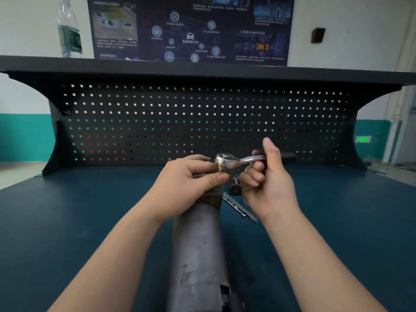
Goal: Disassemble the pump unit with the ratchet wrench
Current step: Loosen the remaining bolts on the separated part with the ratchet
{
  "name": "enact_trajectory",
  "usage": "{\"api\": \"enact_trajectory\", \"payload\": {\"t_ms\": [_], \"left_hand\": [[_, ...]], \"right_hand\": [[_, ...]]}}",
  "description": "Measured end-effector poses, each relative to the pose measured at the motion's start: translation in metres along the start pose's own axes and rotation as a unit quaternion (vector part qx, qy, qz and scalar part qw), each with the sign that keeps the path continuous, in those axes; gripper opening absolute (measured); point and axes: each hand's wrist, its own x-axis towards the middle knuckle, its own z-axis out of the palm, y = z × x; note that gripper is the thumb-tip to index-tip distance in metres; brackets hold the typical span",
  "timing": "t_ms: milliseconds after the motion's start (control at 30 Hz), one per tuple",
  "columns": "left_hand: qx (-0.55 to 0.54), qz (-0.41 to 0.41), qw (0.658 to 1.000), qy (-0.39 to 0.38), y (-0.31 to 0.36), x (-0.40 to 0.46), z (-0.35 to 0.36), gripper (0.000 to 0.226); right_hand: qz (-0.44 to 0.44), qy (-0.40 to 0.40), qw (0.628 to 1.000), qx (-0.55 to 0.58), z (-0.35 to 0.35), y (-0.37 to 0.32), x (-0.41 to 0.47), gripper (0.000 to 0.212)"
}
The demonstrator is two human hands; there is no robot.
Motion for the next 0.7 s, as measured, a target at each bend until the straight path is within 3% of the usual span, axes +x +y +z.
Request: {"api": "enact_trajectory", "payload": {"t_ms": [67, 133, 267, 400, 700], "left_hand": [[0.007, 0.002, 1.0, 0.003, 0.0, 0.001, 0.002, 0.035], [-0.006, 0.002, 1.0, 0.005, 0.0, 0.002, 0.002, 0.031], [0.0, 0.018, 1.0, 0.019, 0.001, 0.001, 0.002, 0.017], [0.066, 0.056, 0.996, 0.021, 0.001, 0.003, 0.003, 0.017], [-0.016, 0.039, 0.999, -0.006, -0.002, 0.002, 0.0, 0.022]], "right_hand": [[0.059, -0.017, 0.997, 0.047, -0.003, -0.002, 0.006, 0.028], [0.062, -0.041, 0.996, 0.045, -0.002, -0.003, 0.006, 0.027], [-0.046, -0.093, 0.992, -0.067, 0.003, -0.006, -0.001, 0.029], [-0.139, -0.111, 0.963, -0.201, 0.004, -0.004, -0.01, 0.033], [-0.07, -0.043, 0.989, -0.124, 0.0, -0.003, -0.003, 0.032]]}}
